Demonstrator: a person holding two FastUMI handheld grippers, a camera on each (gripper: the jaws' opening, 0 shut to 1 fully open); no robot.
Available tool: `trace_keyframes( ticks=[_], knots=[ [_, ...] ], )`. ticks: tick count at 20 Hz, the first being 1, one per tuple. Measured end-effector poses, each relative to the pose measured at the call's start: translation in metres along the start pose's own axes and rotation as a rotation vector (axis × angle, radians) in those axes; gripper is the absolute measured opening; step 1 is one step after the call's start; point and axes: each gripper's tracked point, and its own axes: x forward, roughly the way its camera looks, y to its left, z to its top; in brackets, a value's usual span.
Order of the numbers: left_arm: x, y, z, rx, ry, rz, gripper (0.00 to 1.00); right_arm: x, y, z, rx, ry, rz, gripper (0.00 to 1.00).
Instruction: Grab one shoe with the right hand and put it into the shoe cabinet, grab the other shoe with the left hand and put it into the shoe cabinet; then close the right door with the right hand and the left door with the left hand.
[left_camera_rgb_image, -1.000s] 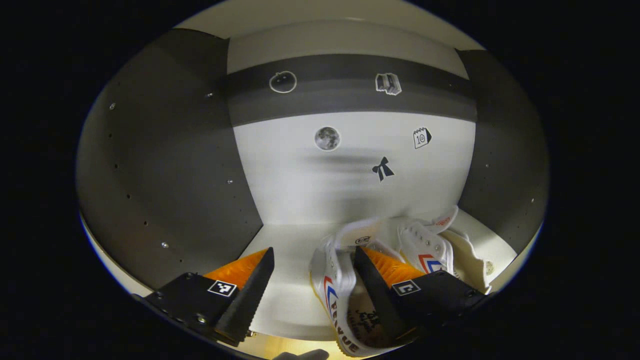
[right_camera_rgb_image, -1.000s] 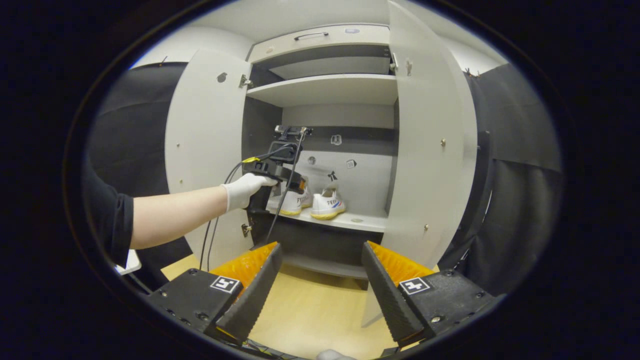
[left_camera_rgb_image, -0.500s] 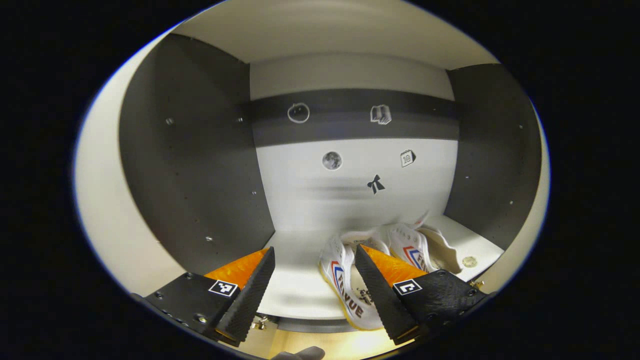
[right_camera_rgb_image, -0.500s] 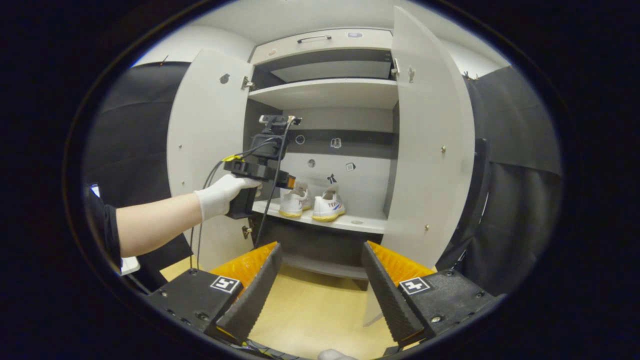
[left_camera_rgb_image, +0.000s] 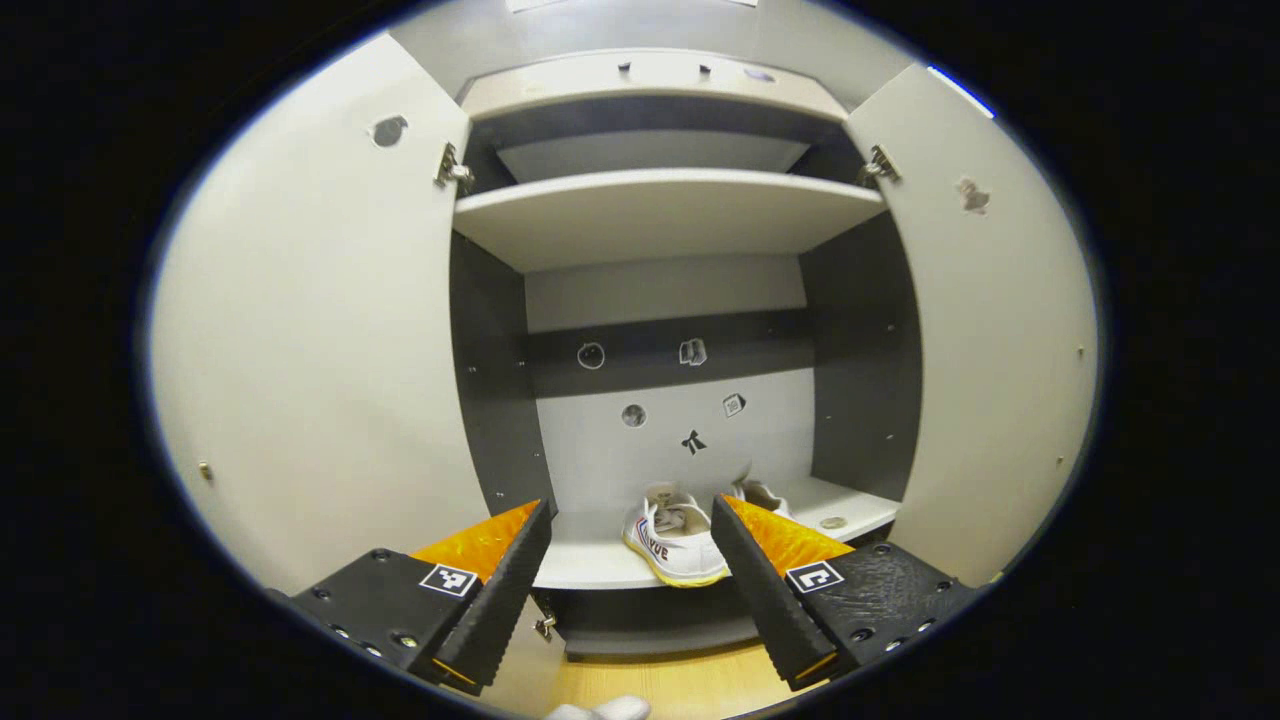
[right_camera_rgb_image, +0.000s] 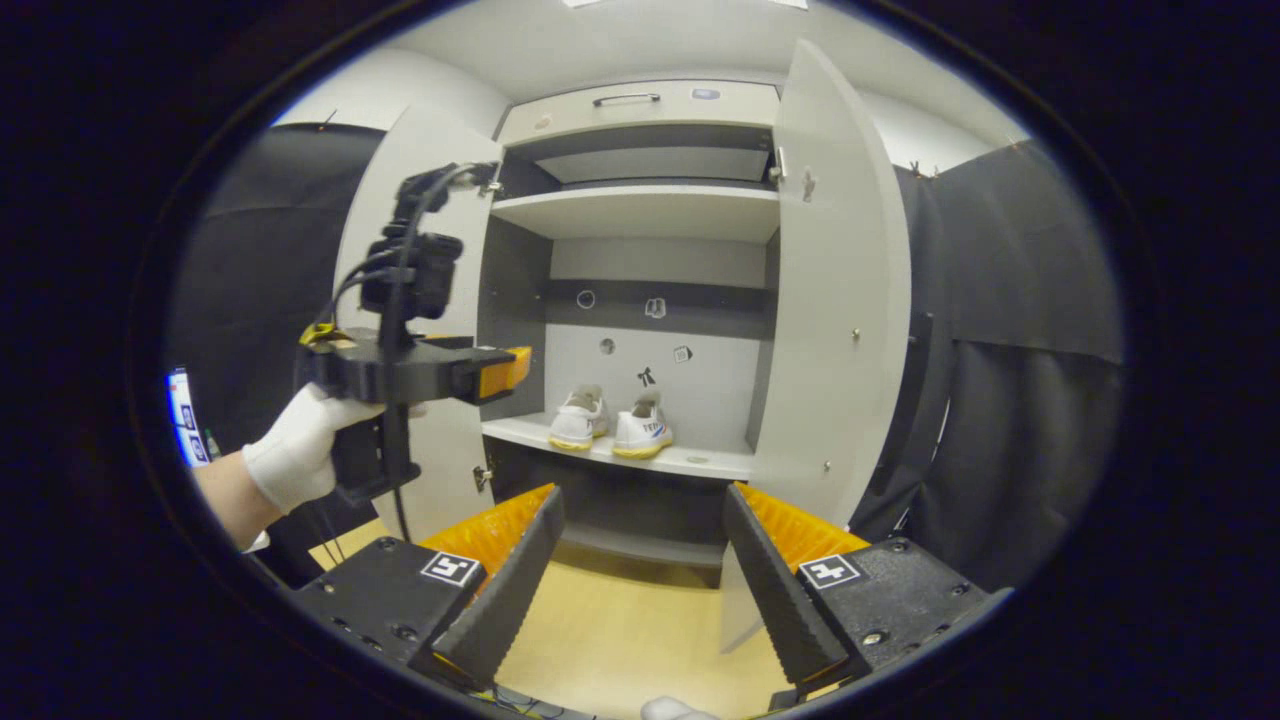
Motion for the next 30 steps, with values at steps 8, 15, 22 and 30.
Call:
trace_keyframes(
  ticks=[8, 15, 22, 30],
  knots=[
    [-0.114, 0.007, -0.019, -0.035, -0.008, -0.001, 0.96, -0.024, -0.01, 0.012, 0.021, -0.044, -0.099, 1.0],
    [-0.181, 0.029, -0.056, -0.061, 0.062, 0.054, 0.96, -0.045, -0.023, -0.008, 0.052, -0.011, -0.153, 1.0],
    [-0.181, 0.025, -0.046, -0.073, 0.053, 0.065, 0.96, -0.052, -0.125, 0.01, 0.078, -0.049, -0.315, 1.0],
    [-0.17, 0.002, -0.04, -0.066, 0.056, 0.1, 0.96, -0.001, -0.225, 0.028, 0.119, -0.056, -0.388, 1.0]
  ],
)
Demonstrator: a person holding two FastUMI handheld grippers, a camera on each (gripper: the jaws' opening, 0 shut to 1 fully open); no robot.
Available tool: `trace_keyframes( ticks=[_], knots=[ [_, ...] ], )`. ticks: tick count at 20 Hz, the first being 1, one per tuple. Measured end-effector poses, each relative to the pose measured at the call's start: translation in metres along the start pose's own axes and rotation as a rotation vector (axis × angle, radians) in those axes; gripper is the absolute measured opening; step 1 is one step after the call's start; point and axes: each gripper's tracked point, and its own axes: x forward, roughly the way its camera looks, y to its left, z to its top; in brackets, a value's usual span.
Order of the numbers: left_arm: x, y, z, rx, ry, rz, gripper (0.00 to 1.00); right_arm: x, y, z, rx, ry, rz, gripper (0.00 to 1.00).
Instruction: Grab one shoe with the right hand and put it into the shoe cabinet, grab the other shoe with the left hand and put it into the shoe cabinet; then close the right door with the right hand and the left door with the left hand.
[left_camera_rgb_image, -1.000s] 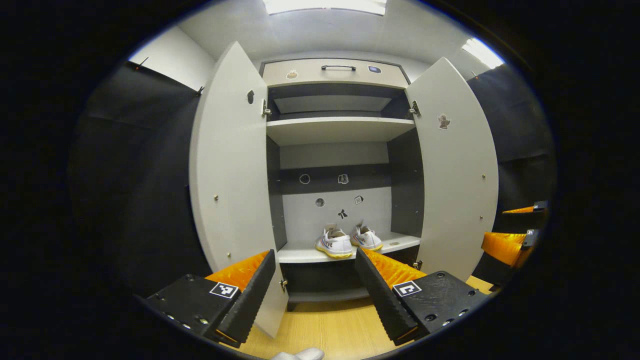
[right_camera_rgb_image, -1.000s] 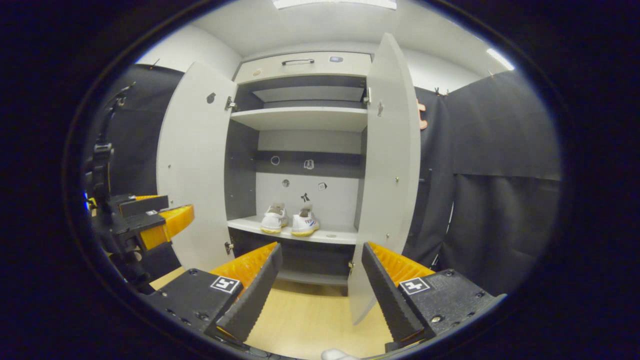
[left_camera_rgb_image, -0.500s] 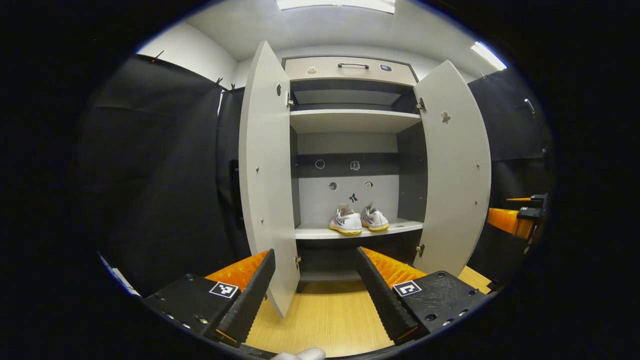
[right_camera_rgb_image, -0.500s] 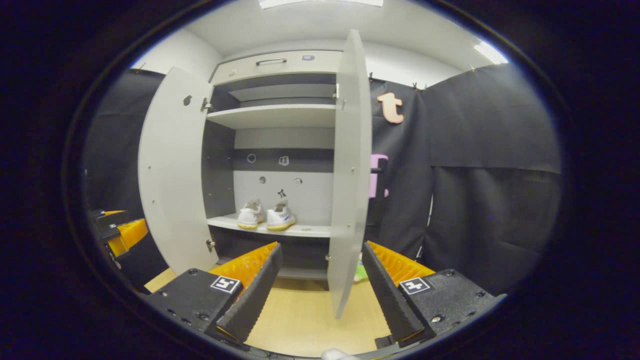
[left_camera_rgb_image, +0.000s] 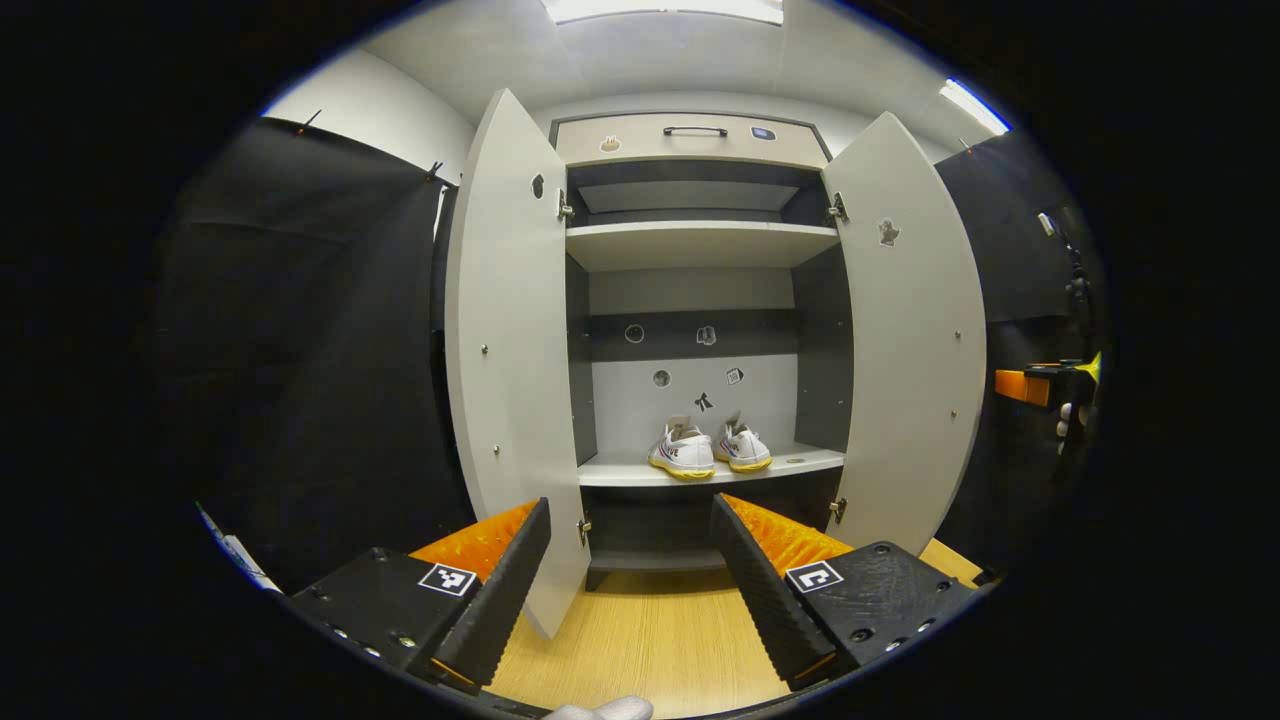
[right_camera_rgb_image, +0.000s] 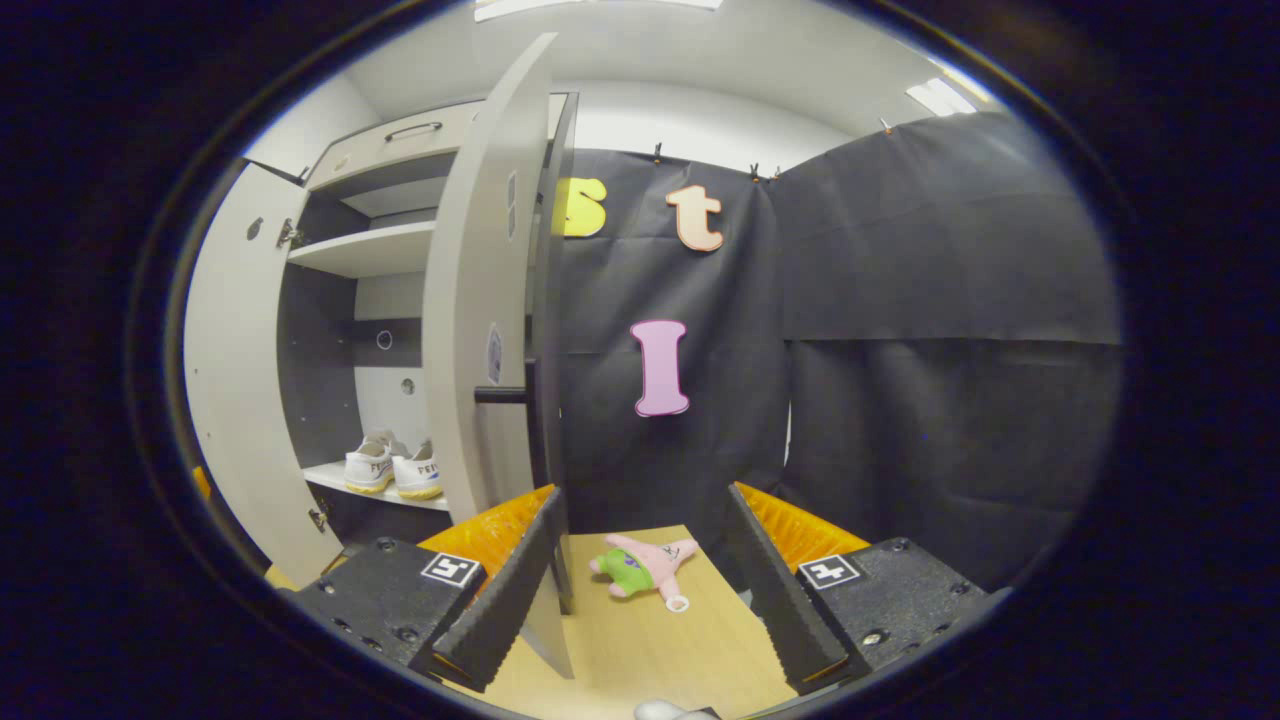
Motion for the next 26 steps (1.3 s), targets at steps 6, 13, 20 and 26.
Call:
trace_keyframes(
  ticks=[6, 13, 20, 26],
  knots=[
    [0.006, -0.012, 0.001, -0.019, 0.004, 0.028, 1.0, 0.018, 0.016, 0.009, -0.034, -0.01, 0.101, 0.95],
    [0.009, -0.011, -0.001, -0.027, 0.015, 0.023, 0.96, 0.007, 0.063, 0.007, -0.04, -0.004, 0.185, 0.92],
    [-0.009, 0.022, -0.004, -0.003, 0.03, 0.067, 0.96, 0.005, 0.123, 0.005, -0.03, -0.008, 0.265, 0.92],
    [-0.023, 0.051, -0.004, 0.002, 0.036, 0.098, 1.0, 0.001, 0.187, -0.006, -0.026, 0.018, 0.389, 0.95]
  ],
)
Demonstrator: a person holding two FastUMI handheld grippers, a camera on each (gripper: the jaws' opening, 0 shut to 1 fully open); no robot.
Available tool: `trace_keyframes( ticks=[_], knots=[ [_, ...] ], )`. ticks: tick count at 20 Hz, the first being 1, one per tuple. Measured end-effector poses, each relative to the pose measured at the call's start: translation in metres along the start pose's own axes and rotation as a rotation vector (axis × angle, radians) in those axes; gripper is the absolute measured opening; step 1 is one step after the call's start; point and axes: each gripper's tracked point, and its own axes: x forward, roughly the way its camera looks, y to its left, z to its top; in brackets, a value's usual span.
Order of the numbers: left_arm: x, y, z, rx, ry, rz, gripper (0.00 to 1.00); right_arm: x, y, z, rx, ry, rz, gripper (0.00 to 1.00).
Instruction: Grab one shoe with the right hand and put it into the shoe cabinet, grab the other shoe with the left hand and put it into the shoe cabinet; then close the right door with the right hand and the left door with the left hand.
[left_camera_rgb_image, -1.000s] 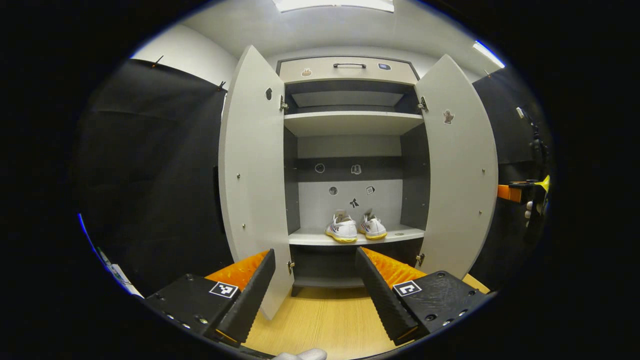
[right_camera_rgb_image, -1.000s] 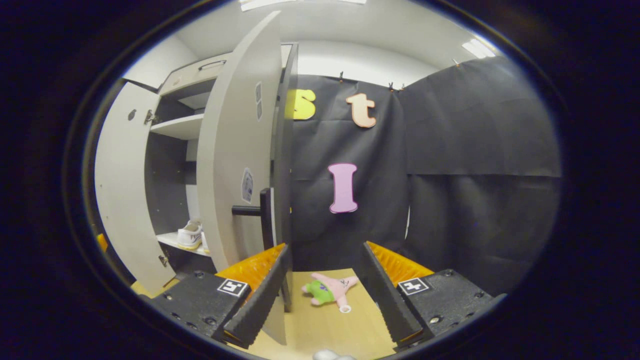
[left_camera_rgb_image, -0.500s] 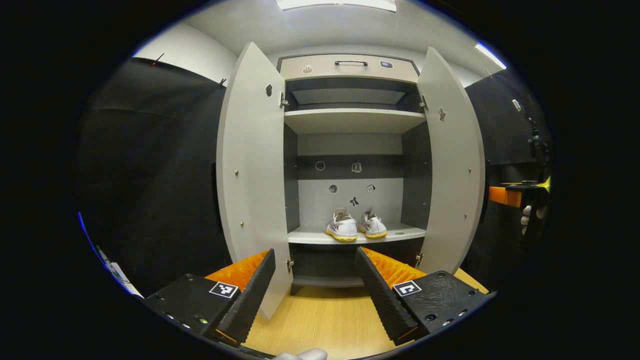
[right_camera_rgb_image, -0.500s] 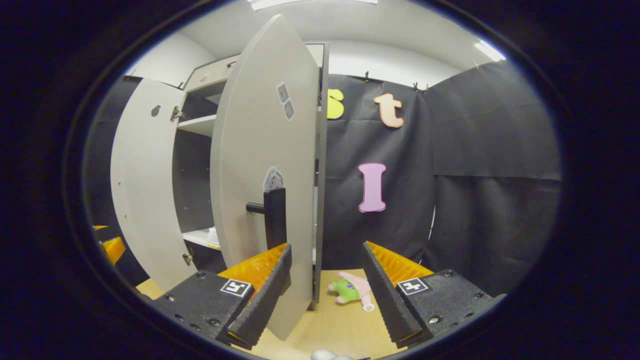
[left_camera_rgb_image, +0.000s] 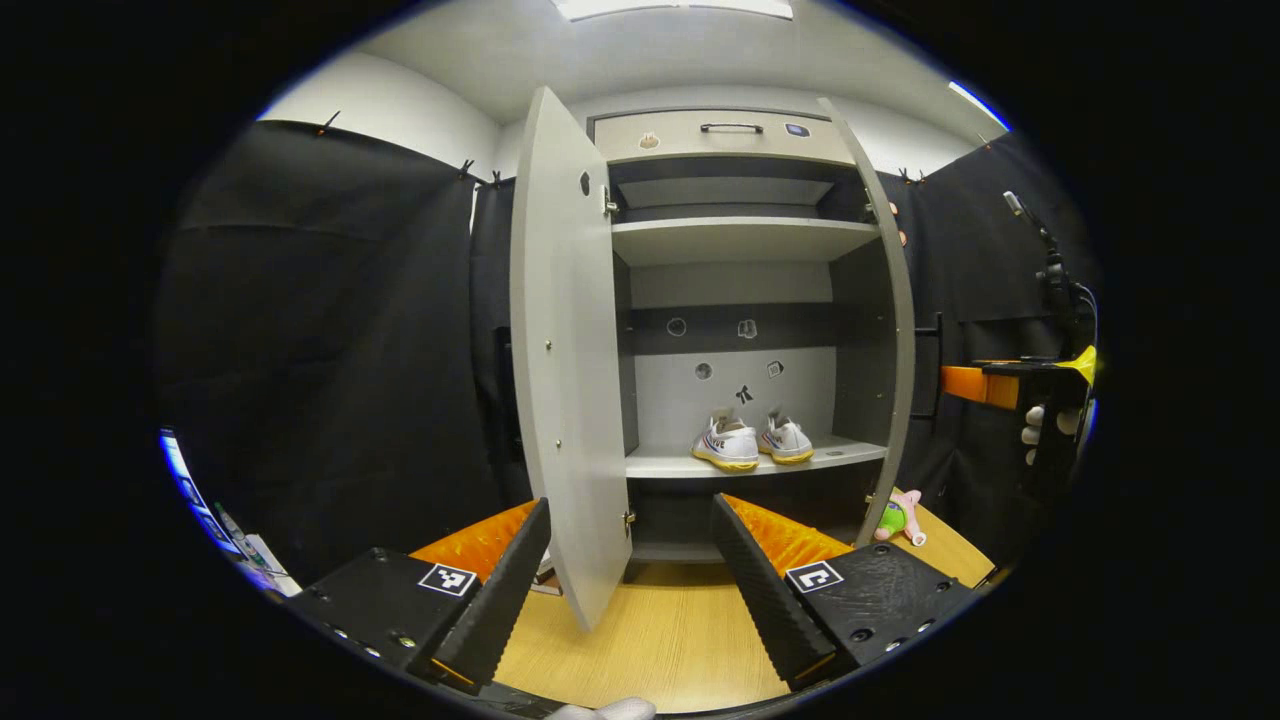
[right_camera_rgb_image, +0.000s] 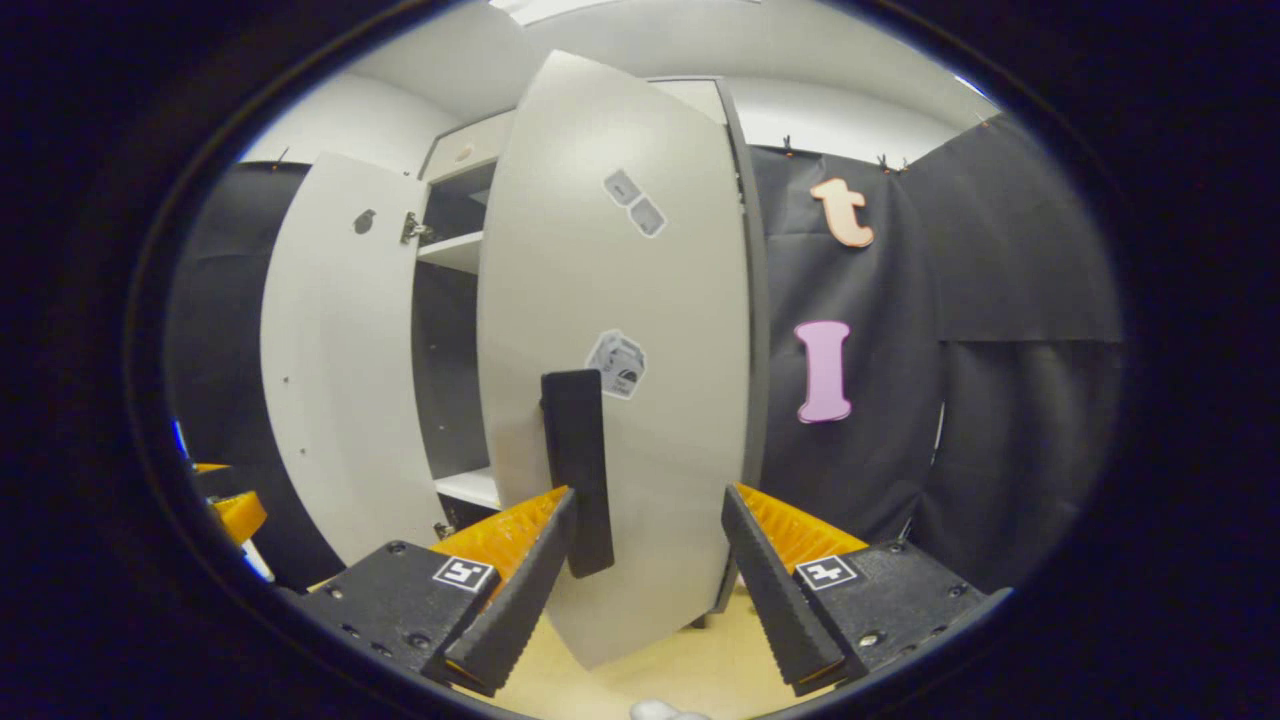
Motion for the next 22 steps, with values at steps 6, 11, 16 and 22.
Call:
trace_keyframes(
  ticks=[6, 11, 16, 22],
  knots=[
    [-0.004, 0.017, 0.0, -0.001, -0.011, -0.012, 0.96, -0.023, 0.036, -0.001, -0.039, -0.006, 0.018, 0.99],
    [0.003, 0.035, 0.0, -0.008, -0.019, -0.033, 1.0, -0.046, 0.074, -0.014, -0.045, 0.023, 0.053, 0.99],
    [0.031, 0.088, 0.008, 0.018, -0.054, 0.016, 0.96, -0.065, 0.094, -0.034, -0.035, 0.06, 0.041, 0.99],
    [0.083, 0.156, 0.024, 0.023, -0.099, 0.104, 0.96, -0.088, 0.103, -0.049, -0.03, 0.096, -0.004, 0.97]
  ],
)
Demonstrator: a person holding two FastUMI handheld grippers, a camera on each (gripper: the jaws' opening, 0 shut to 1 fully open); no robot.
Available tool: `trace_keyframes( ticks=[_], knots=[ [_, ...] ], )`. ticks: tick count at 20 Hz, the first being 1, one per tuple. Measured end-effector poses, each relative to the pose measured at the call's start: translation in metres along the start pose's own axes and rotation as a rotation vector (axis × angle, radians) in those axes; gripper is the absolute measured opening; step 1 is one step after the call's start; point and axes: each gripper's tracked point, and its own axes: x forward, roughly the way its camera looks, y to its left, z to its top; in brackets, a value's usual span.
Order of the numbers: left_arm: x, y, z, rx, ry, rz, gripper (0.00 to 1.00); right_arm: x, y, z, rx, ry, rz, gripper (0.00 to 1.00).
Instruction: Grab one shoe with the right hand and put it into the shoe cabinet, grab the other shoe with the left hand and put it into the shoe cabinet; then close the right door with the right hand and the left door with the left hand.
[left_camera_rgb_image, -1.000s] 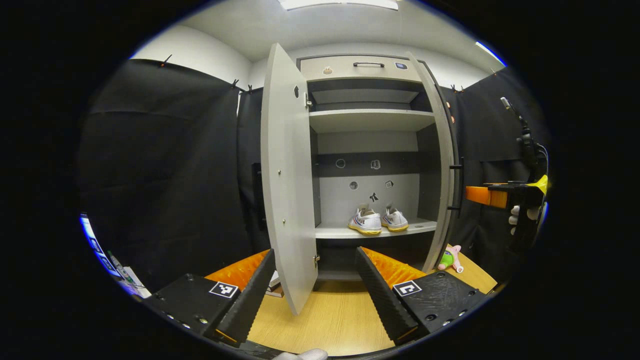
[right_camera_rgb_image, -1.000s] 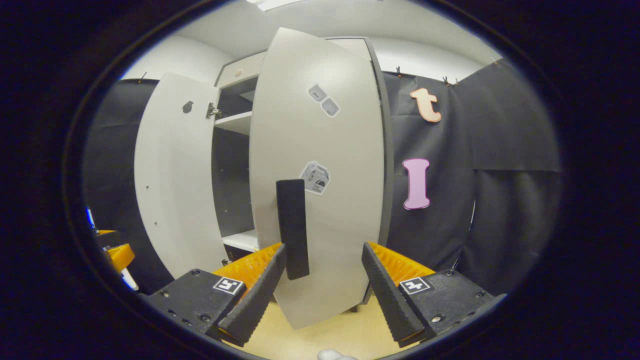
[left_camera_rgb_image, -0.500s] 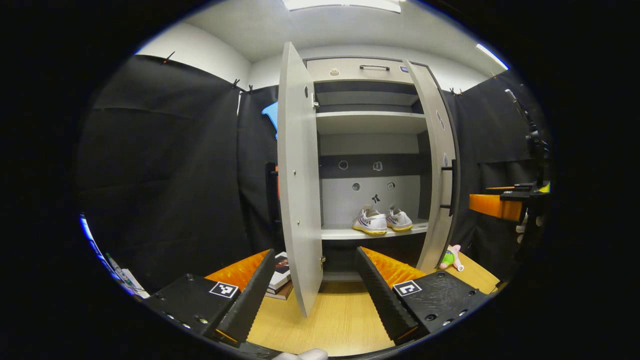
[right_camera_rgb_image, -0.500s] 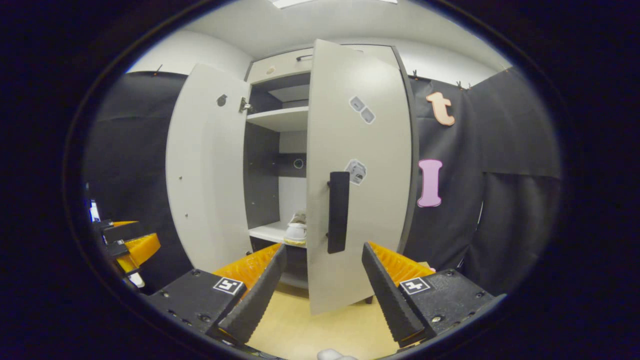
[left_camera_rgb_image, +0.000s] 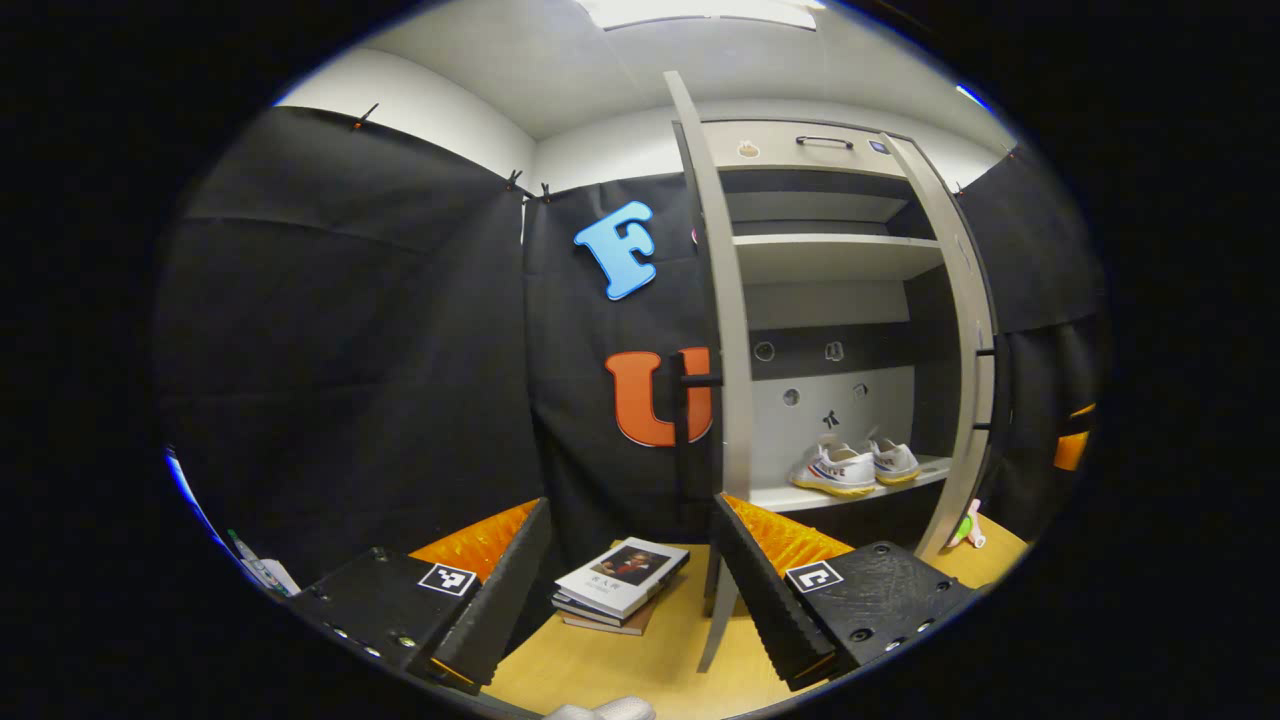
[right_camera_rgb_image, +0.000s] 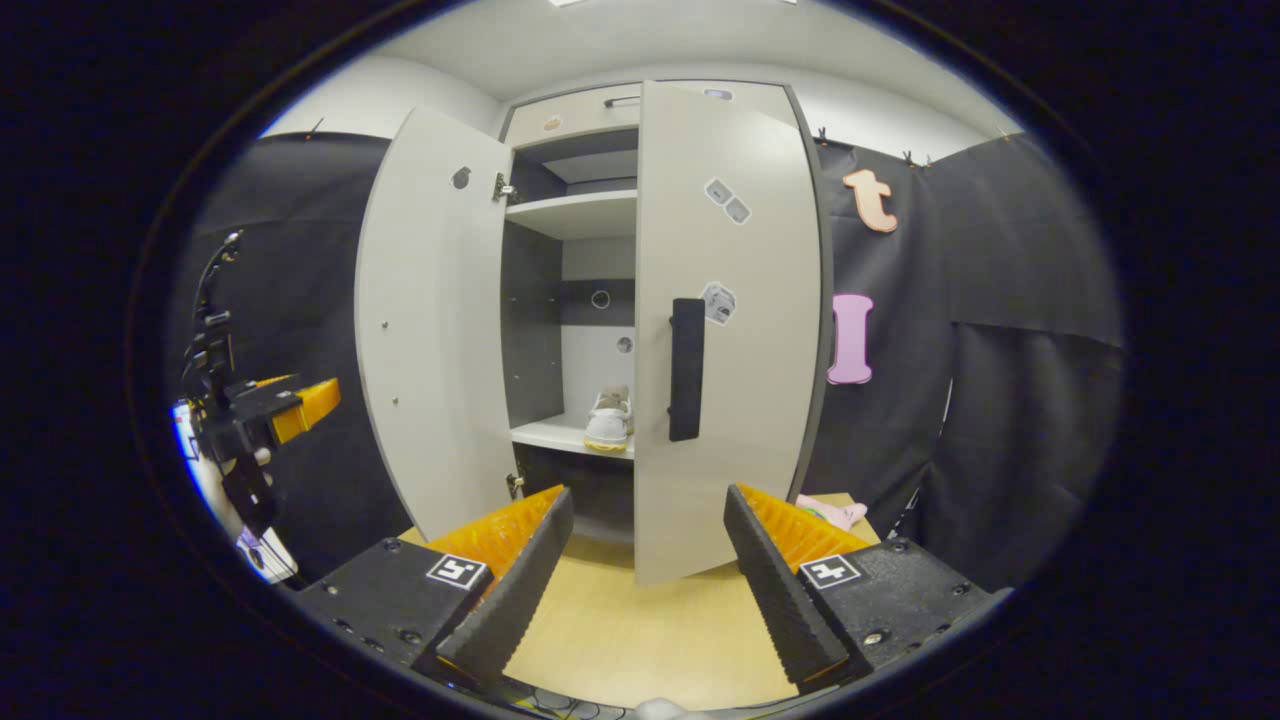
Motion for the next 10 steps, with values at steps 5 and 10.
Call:
trace_keyframes(
  ticks=[5, 10],
  knots=[
    [0.047, 0.015, 0.004, 0.041, -0.038, 0.015, 0.96, -0.012, -0.006, -0.003, -0.001, 0.011, -0.046, 0.97],
    [0.061, 0.007, 0.002, 0.019, -0.047, -0.017, 0.93, -0.016, -0.009, -0.005, 0.003, 0.02, -0.064, 0.99]
  ],
)
